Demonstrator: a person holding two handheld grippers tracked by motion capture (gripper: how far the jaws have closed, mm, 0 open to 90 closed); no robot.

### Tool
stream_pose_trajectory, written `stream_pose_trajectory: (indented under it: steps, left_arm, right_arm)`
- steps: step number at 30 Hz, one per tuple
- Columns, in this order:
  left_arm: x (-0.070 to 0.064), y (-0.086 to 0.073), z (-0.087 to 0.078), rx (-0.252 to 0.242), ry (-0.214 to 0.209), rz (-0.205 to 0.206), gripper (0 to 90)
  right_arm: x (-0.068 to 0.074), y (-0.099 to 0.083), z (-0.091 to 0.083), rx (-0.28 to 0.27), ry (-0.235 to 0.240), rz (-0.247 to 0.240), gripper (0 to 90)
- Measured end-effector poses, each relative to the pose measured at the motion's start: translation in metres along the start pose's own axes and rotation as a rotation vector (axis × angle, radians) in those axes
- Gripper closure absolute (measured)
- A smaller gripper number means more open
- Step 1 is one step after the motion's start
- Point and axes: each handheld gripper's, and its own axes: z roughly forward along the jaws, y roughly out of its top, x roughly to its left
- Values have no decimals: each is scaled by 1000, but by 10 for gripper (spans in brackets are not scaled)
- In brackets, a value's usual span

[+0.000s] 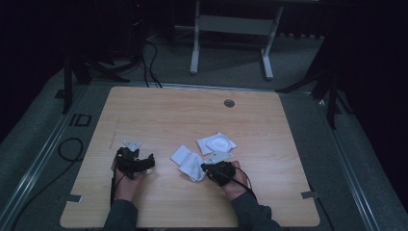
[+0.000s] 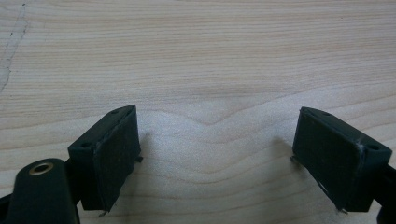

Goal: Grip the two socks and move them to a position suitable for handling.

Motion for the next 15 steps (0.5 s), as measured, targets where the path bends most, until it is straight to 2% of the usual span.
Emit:
stream_pose_trajectory:
  steps: [7, 9, 12, 15]
  left_arm:
    - [0, 0, 0, 0, -1, 1, 146]
    - [0, 0, 0, 0, -1, 1, 146]
    - [0, 0, 0, 0, -1, 0, 147]
    - [0, 0, 0, 0, -2, 2, 147]
  right_arm:
    - [11, 10, 11, 2, 13, -1, 894]
    - [12, 11, 16, 11, 18, 5, 893]
    - [13, 9, 31, 56, 19, 15, 894]
    - [13, 7, 34, 59, 18, 15, 895]
